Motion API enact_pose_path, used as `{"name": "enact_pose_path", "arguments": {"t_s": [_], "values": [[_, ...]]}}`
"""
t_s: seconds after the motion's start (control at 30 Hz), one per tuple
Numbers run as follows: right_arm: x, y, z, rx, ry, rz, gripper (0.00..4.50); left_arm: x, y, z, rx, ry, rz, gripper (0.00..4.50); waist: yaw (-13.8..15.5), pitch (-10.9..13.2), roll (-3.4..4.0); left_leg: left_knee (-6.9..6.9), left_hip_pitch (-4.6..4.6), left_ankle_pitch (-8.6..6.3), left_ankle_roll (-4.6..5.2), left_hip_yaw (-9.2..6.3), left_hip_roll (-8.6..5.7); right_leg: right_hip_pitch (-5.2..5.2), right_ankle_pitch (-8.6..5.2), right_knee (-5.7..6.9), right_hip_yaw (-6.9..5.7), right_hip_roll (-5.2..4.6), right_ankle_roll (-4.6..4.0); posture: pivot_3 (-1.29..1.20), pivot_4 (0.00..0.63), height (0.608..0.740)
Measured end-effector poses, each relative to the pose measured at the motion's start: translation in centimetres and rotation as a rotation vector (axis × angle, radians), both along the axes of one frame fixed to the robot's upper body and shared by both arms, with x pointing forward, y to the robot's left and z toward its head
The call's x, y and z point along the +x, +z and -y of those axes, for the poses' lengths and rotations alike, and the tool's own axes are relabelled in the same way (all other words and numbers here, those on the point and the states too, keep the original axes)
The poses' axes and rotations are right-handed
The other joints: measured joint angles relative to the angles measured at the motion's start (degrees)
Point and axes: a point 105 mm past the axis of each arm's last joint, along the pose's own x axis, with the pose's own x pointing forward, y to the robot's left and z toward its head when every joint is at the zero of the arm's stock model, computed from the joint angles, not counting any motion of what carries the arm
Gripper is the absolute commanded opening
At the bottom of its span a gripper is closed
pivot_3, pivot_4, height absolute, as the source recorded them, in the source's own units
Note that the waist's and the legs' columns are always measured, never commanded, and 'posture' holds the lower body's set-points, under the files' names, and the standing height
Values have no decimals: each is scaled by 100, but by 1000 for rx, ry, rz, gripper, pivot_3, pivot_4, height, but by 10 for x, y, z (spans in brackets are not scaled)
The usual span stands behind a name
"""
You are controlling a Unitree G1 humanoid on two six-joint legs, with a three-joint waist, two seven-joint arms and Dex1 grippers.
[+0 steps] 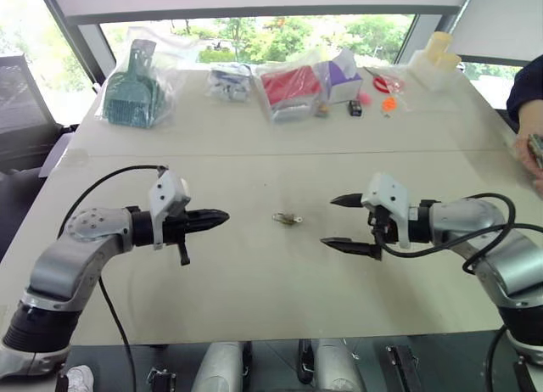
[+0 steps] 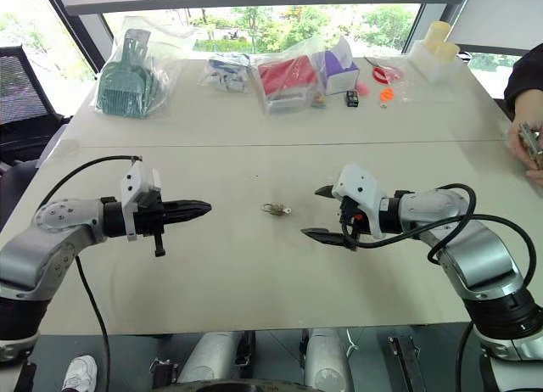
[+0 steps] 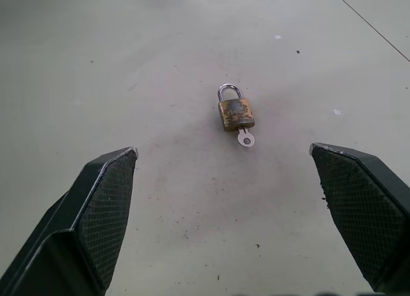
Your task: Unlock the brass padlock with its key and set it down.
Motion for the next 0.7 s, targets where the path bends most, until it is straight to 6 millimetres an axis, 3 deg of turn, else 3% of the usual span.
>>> {"name": "enact_pose_path", "arguments": {"t_s": [0.37,0.7], "values": [[3,3,3,3,-26,23,4478,18,5,-2,-9,13,55,0,3,0,0,2,0,0,0,2,-1,1,2,0,0,-1,2,0,150,740],[6,7,4,9,-47,35,4478,26,10,9,-54,-12,44,0,-1,0,-1,2,0,0,0,2,-1,1,2,2,-1,0,3,0,150,740]]}}
